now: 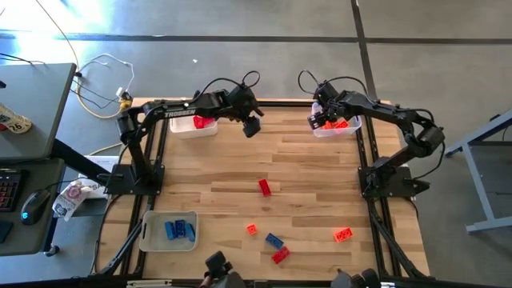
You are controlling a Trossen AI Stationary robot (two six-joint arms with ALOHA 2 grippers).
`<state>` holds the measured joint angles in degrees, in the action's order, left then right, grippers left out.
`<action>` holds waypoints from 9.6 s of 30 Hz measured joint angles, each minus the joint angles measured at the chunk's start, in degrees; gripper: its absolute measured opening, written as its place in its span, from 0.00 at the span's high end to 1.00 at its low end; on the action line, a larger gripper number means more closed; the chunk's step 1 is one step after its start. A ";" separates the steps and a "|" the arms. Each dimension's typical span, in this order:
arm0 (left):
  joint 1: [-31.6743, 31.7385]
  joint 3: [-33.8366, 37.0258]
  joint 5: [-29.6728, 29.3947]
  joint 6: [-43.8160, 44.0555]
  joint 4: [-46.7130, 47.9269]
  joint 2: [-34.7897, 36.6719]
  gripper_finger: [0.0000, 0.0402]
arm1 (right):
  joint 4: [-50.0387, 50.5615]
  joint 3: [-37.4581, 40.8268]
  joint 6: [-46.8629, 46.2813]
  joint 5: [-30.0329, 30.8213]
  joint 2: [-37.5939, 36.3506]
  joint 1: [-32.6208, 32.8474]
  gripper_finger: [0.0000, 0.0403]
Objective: Sort & place blocks by color
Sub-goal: Put the blue game piece into the gray bin, then put the red game piece into the white bin
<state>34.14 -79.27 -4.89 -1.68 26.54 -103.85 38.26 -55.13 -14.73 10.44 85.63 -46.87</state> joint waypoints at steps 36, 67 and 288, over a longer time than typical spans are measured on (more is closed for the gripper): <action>3.78 -0.61 2.99 4.59 -3.63 -13.77 0.48 | -3.43 0.00 -3.25 -4.66 -8.55 10.63 0.46; 4.10 -0.54 5.87 -1.98 -2.51 -16.10 0.83 | 0.09 0.00 -16.62 -10.45 -8.55 37.98 0.46; -37.25 17.27 -9.04 24.83 7.59 26.14 0.61 | -46.31 0.02 10.93 13.59 11.27 74.53 0.71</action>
<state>-3.12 -62.00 -13.92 23.15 34.13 -77.71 -8.05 -55.11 -3.80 24.03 96.90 27.66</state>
